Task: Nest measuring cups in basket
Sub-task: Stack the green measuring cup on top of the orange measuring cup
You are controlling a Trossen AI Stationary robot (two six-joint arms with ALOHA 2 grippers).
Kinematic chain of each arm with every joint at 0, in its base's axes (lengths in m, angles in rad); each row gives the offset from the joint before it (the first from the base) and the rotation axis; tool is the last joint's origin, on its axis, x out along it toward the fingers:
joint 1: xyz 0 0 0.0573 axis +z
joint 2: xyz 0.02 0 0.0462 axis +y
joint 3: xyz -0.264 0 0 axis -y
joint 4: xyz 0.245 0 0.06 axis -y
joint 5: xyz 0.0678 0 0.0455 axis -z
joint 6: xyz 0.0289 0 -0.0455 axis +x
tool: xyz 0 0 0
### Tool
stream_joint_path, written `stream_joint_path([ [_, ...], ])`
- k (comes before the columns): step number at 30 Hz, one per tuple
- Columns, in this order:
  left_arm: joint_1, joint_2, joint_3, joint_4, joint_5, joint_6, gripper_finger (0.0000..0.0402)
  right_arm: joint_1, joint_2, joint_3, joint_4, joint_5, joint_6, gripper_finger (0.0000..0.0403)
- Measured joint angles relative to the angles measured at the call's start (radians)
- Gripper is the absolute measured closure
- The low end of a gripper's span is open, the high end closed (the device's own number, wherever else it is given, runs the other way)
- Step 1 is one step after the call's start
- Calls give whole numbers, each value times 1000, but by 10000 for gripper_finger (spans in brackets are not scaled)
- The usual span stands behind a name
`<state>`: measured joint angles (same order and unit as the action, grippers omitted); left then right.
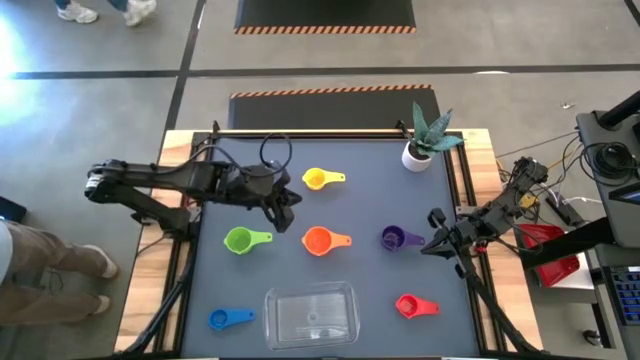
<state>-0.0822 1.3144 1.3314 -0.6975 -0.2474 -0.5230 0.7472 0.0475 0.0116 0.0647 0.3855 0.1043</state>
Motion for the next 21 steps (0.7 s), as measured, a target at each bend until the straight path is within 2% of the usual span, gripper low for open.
stream_joint_path([
  [5,1,-4,-74,-55,12,117,397,0,0,0,0,0,0,394],
  [13,-4,-72,-237,-89,29,5,332,0,0,0,0,0,0,394],
  [21,-64,-73,-265,-80,30,-37,258,0,0,0,0,0,0,394],
])
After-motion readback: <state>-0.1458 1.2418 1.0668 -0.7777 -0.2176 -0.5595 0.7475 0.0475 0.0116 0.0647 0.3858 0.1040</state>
